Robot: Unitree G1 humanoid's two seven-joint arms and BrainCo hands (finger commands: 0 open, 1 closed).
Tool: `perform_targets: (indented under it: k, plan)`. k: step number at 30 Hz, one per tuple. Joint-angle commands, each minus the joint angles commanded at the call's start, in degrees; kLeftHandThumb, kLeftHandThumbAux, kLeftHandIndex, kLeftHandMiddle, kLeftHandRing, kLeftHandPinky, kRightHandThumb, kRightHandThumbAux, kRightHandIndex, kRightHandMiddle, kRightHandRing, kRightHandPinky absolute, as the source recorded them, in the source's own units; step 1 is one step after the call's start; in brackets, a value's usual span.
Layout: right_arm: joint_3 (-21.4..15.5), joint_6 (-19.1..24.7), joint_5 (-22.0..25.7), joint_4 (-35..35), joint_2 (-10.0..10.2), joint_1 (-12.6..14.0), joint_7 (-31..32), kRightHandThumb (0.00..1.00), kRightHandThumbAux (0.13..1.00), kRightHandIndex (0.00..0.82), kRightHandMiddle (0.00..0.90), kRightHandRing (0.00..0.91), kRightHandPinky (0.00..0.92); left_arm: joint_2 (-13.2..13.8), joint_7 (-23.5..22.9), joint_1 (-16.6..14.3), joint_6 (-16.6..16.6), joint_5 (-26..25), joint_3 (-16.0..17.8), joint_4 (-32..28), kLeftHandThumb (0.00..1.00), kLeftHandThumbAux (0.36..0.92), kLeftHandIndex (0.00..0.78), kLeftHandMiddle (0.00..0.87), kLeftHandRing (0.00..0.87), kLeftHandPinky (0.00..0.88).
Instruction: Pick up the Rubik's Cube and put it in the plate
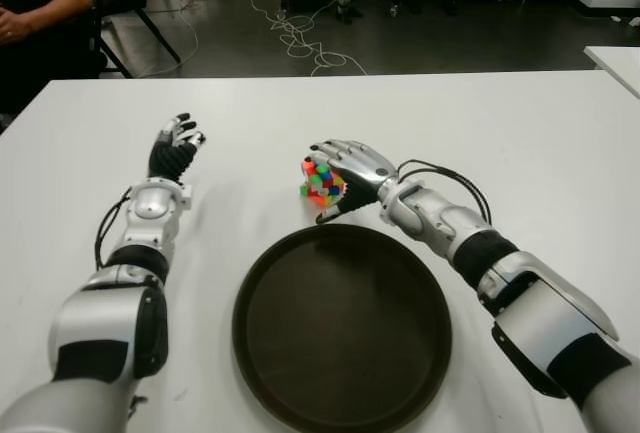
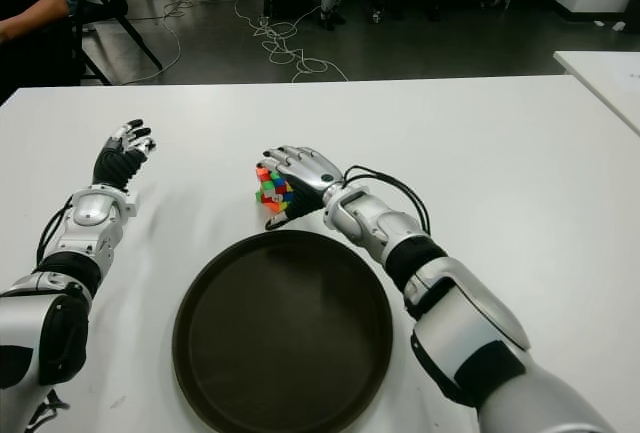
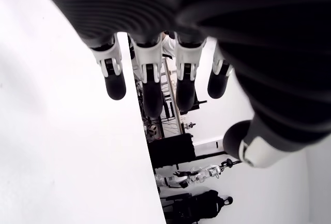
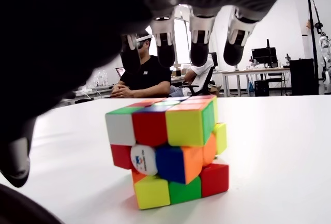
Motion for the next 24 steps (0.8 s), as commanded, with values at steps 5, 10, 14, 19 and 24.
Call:
perform_targets:
  k: [5,10,14,19,24]
  plan:
    - [0.5,0.5,-0.5,1.1,0.6,-0.5,-0.5,0.000,0.503,0.000,0.000,0.000,0.010,0.1,-0.4,0.0,0.0,-0.1,0.0,0.0,0.140,0.579,0.082,0.149,0.130,0.100]
    - [0.7,0.3,-0.6,1.7,0.8,-0.8,-0.9,0.000,0.490,0.000,0.000,0.000,0.001,0.1,-0.6,0.0,0.0,-0.1,0.0,0.0,0.138,0.576,0.075,0.143,0.124,0.093]
    - [0.8,0.3,-0.5,2.5,1.4,-1.3,-1.1,0.000,0.483,0.000,0.000,0.000,0.002,0.2,-0.5,0.0,0.2,0.2,-0.3,0.1,0.128,0.571,0.077,0.145,0.123,0.090]
    - [0.9,0.2,-0.3,3.2,1.8,-1.8,-1.3,0.000,0.479,0.000,0.000,0.000,0.017,0.1,-0.2,0.0,0.0,0.3,-0.4,0.1,0.129,0.569,0.085,0.156,0.129,0.090]
    - [1.0,0.1,-0.4,3.5,2.0,-2.3,-0.7,0.000,0.469,0.000,0.000,0.000,0.020,0.0,-0.4,0.0,0.0,-0.1,-0.1,0.1,0.126,0.569,0.078,0.154,0.129,0.090]
